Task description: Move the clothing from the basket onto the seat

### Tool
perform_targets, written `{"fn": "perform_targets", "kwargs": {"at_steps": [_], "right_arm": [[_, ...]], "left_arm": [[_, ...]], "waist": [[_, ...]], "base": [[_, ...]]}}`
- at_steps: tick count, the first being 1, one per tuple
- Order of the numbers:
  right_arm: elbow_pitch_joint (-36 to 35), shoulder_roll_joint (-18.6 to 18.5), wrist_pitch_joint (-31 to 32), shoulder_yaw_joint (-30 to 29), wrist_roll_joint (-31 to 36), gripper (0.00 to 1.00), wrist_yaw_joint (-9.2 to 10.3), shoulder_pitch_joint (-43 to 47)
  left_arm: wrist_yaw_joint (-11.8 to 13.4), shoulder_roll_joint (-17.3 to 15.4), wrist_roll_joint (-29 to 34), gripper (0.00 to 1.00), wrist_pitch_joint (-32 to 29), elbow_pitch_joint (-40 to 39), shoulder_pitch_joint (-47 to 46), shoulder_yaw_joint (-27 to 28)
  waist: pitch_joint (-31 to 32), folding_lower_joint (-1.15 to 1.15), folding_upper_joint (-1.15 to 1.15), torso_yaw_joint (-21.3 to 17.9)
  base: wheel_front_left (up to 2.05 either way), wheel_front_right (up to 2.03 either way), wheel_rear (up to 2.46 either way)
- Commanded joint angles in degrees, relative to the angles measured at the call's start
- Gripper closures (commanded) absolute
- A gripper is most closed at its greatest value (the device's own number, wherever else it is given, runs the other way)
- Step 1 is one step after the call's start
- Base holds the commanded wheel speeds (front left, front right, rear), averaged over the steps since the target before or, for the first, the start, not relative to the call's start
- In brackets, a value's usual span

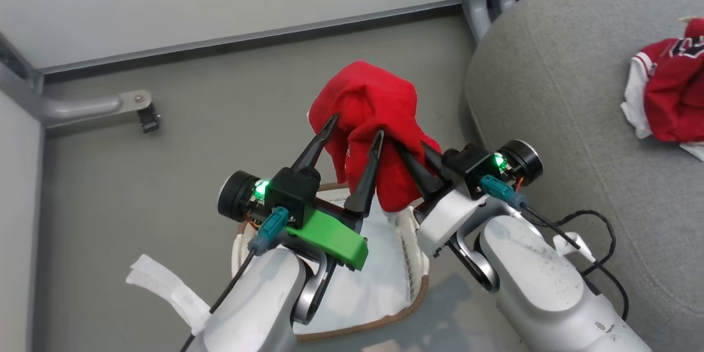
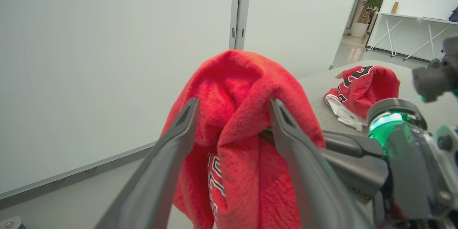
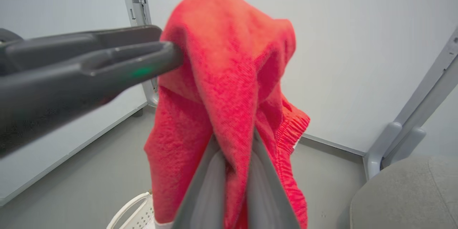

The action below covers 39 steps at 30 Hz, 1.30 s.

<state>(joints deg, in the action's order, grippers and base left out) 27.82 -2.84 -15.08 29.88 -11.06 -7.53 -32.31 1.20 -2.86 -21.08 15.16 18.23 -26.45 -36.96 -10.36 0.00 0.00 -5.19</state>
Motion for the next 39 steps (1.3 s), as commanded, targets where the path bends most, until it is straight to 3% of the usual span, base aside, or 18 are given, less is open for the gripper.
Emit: {"fn": "perform_targets", "kwargs": {"at_steps": [1, 10, 21, 31, 39], "right_arm": [[-0.5, -0.2, -0.1, -0.4, -0.1, 1.0, 0.08, 0.7], [-2.1, -0.2, -0.1, -2.9, 0.2, 1.0, 0.08, 2.5], [-4.7, -0.2, -0.1, -5.2, -0.5, 1.0, 0.08, 5.7], [-7.5, -0.1, -0.1, -11.7, 2.3, 1.0, 0.08, 8.0], [-10.1, -2.5, -0.1, -17.5, 4.6, 1.0, 0.08, 1.4]], "left_arm": [[-0.2, -0.3, 0.5, 0.0, 0.0, 0.1, 0.5, 0.6], [-2.1, -0.7, 2.9, 0.0, 0.0, 1.6, 1.0, 3.1], [-3.9, -0.5, 5.0, 0.0, 0.0, 2.5, 3.0, 5.6], [-5.9, -0.3, 6.1, 0.0, 0.0, 5.1, 2.1, 5.6], [-6.4, -0.2, 7.0, 0.0, 0.0, 6.7, 1.5, 6.7]], "waist": [[-0.9, 0.0, 0.0, -5.9], [-1.6, 0.0, 0.0, -15.9], [-1.5, 0.0, 0.0, -25.3], [-3.5, 0.0, 0.0, -26.6], [-5.8, 0.0, 0.0, -26.7]], "base": [[0.0, 0.0, 0.0], [0.0, 0.0, 0.0], [0.0, 0.0, 0.0], [0.0, 0.0, 0.0], [0.0, 0.0, 0.0]]}}
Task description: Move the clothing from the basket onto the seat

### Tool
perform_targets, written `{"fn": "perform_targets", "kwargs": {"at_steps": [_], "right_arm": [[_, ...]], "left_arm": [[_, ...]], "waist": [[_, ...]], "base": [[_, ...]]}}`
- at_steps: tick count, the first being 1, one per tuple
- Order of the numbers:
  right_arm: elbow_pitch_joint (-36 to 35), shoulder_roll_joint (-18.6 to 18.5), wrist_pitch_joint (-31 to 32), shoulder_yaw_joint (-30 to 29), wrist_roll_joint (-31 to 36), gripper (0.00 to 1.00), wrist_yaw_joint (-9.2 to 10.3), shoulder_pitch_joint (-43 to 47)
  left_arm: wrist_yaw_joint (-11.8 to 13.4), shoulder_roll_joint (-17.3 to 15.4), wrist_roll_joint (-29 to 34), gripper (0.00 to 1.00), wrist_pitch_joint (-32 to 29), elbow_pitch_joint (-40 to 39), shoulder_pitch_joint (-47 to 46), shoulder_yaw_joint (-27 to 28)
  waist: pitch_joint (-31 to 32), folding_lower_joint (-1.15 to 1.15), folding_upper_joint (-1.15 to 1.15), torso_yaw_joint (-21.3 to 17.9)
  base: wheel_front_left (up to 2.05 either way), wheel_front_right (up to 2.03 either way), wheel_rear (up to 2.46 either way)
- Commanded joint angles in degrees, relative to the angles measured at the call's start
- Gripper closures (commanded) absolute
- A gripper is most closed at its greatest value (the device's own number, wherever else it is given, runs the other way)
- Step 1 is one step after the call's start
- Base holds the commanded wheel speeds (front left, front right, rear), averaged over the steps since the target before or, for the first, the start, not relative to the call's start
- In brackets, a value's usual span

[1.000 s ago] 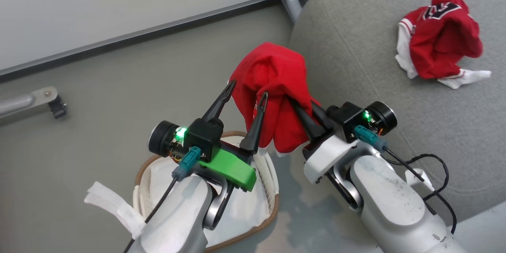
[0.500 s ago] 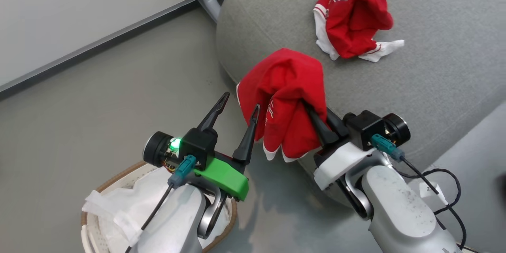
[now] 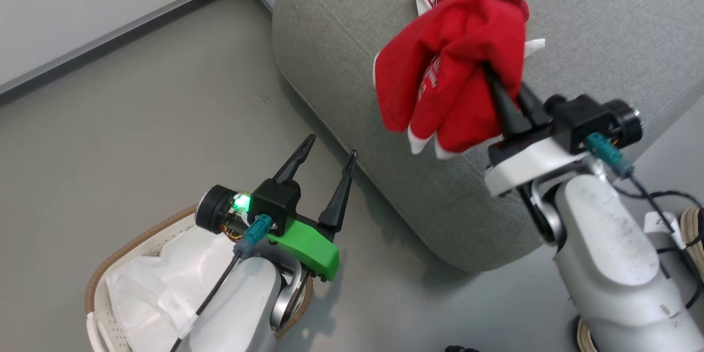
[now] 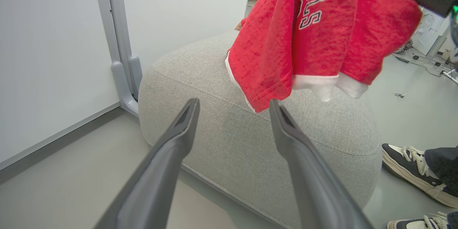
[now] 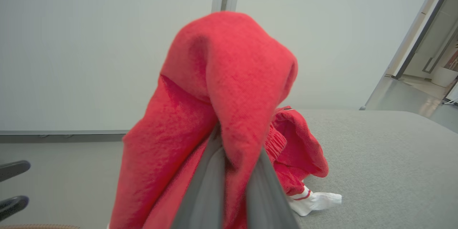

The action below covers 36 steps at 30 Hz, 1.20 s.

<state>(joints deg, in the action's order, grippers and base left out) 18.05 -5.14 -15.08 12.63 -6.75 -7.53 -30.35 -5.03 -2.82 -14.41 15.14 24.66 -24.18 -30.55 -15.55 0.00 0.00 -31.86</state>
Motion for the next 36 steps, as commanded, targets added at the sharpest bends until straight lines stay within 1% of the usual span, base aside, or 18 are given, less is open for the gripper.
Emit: {"fn": "perform_targets", "kwargs": {"at_steps": [1, 7, 10, 18, 24, 29, 33, 36], "right_arm": [[-0.5, -0.8, -0.1, -0.9, 0.4, 1.0, 0.08, -1.7], [-0.3, -5.4, -0.1, -4.6, 1.5, 1.0, 0.08, -10.8], [0.9, -7.4, -0.1, -7.8, 2.2, 1.0, 0.08, -15.0], [6.2, -10.5, -0.1, -15.4, 4.3, 1.0, 0.08, -21.3], [11.5, -10.5, -0.1, -19.6, 6.1, 1.0, 0.08, -23.6], [16.7, -10.1, -0.1, -25.8, 8.1, 1.0, 0.08, -24.1], [19.8, -9.0, -0.1, -31.7, 9.1, 1.0, 0.08, -24.6], [21.6, -8.9, -0.1, -35.1, 10.3, 1.0, 0.08, -24.6]], "left_arm": [[-0.1, -0.3, 0.4, 0.0, 0.0, 0.4, -0.9, 0.5], [0.5, -1.0, 1.7, 0.0, 0.0, 0.6, -0.9, 2.4], [0.4, -1.1, 2.5, 0.0, 0.0, 0.8, -1.4, 2.7], [-0.3, -1.4, 3.7, 0.0, 0.0, 1.6, -4.1, 2.5], [-0.6, -1.8, 5.0, 0.0, 0.0, 2.4, -7.2, 1.9], [-0.3, -1.9, 5.6, 0.0, 0.0, 2.6, -8.9, 1.9], [0.0, -2.2, 5.7, 0.0, 0.0, 2.5, -9.5, 2.2], [0.2, -2.3, 5.7, 0.0, 0.0, 2.3, -9.8, 2.3]], "waist": [[-1.0, 0.0, 0.0, 0.0], [-4.2, 0.0, 0.0, 0.1], [-6.2, 0.0, 0.0, 1.0], [-11.6, 0.0, 0.0, 4.5], [-16.2, 0.0, 0.0, 6.8], [-19.3, 0.0, 0.0, 9.2], [-21.2, 0.0, 0.0, 10.6], [-22.2, 0.0, 0.0, 11.6]], "base": [[0.0, 0.0, 0.0], [0.0, 0.0, 0.0], [0.0, 0.0, 0.0], [0.0, 0.0, 0.0], [0.0, 0.0, 0.0], [0.0, 0.0, 0.0], [0.0, 0.0, 0.0], [0.0, 0.0, 0.0]]}}
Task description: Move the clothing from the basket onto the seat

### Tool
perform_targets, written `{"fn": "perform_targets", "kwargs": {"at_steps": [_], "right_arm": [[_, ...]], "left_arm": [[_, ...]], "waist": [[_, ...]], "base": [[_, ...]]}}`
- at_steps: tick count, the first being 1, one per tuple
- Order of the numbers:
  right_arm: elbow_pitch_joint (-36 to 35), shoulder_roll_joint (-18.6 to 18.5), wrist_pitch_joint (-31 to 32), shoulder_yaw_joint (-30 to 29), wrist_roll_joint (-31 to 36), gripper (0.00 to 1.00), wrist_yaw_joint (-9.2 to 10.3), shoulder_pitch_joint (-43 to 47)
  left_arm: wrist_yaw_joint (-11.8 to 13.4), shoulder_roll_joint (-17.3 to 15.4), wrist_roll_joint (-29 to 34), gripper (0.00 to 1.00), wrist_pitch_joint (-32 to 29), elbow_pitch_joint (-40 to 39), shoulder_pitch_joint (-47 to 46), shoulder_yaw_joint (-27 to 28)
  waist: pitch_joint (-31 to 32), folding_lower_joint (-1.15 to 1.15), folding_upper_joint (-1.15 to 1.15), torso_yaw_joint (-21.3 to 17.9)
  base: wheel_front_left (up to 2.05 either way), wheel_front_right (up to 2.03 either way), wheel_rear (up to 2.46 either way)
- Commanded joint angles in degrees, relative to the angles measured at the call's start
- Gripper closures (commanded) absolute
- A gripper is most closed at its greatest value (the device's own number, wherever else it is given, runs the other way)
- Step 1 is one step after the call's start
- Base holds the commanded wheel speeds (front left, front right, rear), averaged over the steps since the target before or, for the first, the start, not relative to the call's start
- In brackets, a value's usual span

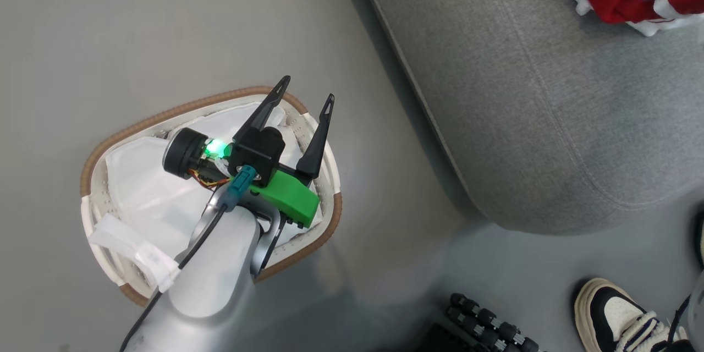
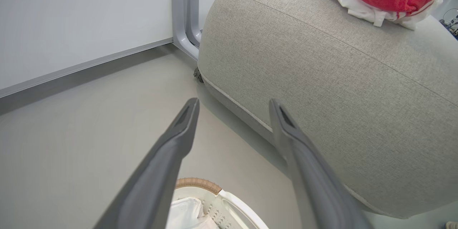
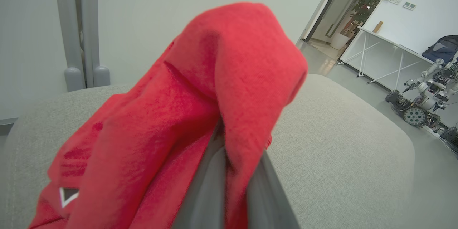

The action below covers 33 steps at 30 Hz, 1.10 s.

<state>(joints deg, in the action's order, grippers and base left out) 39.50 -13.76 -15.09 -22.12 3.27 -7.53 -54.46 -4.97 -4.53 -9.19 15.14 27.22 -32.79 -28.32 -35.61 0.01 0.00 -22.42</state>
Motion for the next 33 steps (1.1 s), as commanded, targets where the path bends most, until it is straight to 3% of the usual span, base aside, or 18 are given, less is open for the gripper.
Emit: {"fn": "perform_targets", "kwargs": {"at_steps": [1, 2, 3, 4, 11, 19, 33], "right_arm": [[0.7, -0.2, -0.1, -1.3, 0.9, 0.97, 0.08, -0.5], [1.0, -0.1, -0.1, -2.1, 1.3, 0.61, 0.08, -0.5], [1.4, 0.2, -0.1, -2.8, 1.7, 0.14, 0.08, -0.3], [1.8, 0.4, -0.1, -3.4, 2.1, 0.0, 0.08, -0.1], [0.3, 1.6, -0.1, -6.7, 3.6, 0.0, 0.08, 2.9], [-3.6, 2.9, -0.1, -6.0, 2.7, 0.0, 0.08, 10.0], [-8.8, 5.0, -0.1, 4.6, -0.2, 0.0, 0.08, 21.3]], "left_arm": [[0.3, -0.5, 0.5, 0.0, 0.0, -0.3, -1.2, 0.1], [0.3, -0.5, 0.5, 0.0, 0.0, -0.3, -1.4, 0.1], [0.3, -0.4, 0.6, 0.0, 0.0, -0.4, -1.5, 0.1], [0.4, -0.4, 0.6, 0.0, 0.0, -0.4, -1.5, 0.2], [0.7, -0.2, 0.0, 0.0, 0.0, -0.5, -1.0, 1.3], [0.9, 0.2, -0.8, 0.0, 0.0, -1.0, 1.2, 3.0], [3.1, 1.0, -2.0, 0.0, 0.0, -2.6, 8.8, 10.3]], "waist": [[-2.4, -0.01, 0.0, 2.5], [-2.6, -0.01, 0.0, 2.8], [-2.8, -0.01, 0.0, 3.1], [-2.9, -0.01, 0.0, 3.2], [-1.4, -0.01, 0.0, 3.6], [4.0, -0.01, 0.0, 4.1], [14.2, -0.01, 0.0, 7.6]], "base": [[0.0, 0.0, 0.0], [0.0, 0.0, 0.0], [0.0, 0.0, 0.0], [0.0, 0.0, 0.0], [0.0, 0.0, 0.0], [0.0, 0.0, 0.0], [0.0, 0.0, 0.0]]}}
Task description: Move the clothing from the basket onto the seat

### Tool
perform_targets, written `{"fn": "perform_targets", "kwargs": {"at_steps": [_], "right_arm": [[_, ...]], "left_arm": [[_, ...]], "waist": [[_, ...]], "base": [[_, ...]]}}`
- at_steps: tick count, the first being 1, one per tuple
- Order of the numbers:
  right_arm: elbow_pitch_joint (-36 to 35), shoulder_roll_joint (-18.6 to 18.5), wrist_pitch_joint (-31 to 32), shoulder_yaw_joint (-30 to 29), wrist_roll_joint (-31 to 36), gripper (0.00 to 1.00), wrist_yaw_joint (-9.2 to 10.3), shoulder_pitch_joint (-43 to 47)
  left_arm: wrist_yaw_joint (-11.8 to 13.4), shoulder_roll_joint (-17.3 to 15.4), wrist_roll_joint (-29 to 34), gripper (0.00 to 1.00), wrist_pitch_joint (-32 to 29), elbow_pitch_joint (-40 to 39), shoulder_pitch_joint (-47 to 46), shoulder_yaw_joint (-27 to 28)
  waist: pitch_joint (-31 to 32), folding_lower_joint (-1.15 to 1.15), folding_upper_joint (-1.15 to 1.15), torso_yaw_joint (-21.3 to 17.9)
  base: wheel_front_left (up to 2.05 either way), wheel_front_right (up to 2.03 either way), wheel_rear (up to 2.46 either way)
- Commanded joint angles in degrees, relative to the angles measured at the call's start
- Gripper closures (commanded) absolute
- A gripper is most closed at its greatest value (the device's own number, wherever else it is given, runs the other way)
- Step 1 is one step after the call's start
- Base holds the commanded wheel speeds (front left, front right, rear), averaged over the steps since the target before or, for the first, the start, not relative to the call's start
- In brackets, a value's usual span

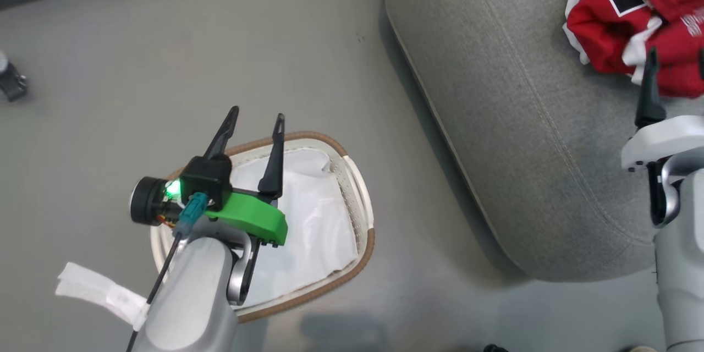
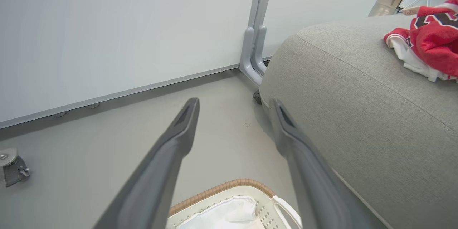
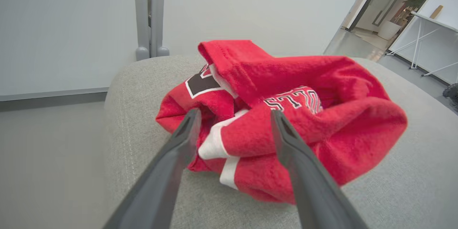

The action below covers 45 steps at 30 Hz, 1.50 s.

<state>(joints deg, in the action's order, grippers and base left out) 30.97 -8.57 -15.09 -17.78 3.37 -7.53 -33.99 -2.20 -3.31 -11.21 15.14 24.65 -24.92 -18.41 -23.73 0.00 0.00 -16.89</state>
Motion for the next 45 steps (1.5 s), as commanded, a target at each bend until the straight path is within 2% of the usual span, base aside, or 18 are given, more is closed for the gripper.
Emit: {"fn": "perform_targets", "kwargs": {"at_steps": [1, 19, 33, 45], "right_arm": [[-0.5, 0.0, -0.1, 1.3, -0.7, 0.0, 0.08, 1.1], [-3.6, 2.7, -0.1, 13.1, -4.4, 0.0, 0.08, 4.6], [-4.7, 4.4, -0.1, 18.3, -5.8, 0.0, 0.08, 9.4], [-5.4, 5.3, -0.1, 19.6, -6.9, 0.0, 0.08, 14.7]], "left_arm": [[0.6, -0.2, 0.1, 0.0, 0.0, -0.2, 1.4, 1.1], [4.2, 0.4, 1.9, 0.0, 0.0, -4.2, 9.5, 11.7], [5.4, 0.3, 2.5, 0.0, 0.0, -6.6, 15.2, 14.0], [4.0, 0.3, 1.6, 0.0, 0.0, -6.9, 19.5, 15.1]], "waist": [[2.8, 0.0, 0.0, 2.6], [9.1, 0.0, 0.0, 12.1], [12.8, 0.0, 0.0, 14.7], [16.5, 0.0, 0.0, 15.8]], "base": [[0.0, 0.0, 0.0], [0.0, 0.0, 0.0], [0.0, 0.0, 0.0], [0.0, 0.0, 0.0]]}}
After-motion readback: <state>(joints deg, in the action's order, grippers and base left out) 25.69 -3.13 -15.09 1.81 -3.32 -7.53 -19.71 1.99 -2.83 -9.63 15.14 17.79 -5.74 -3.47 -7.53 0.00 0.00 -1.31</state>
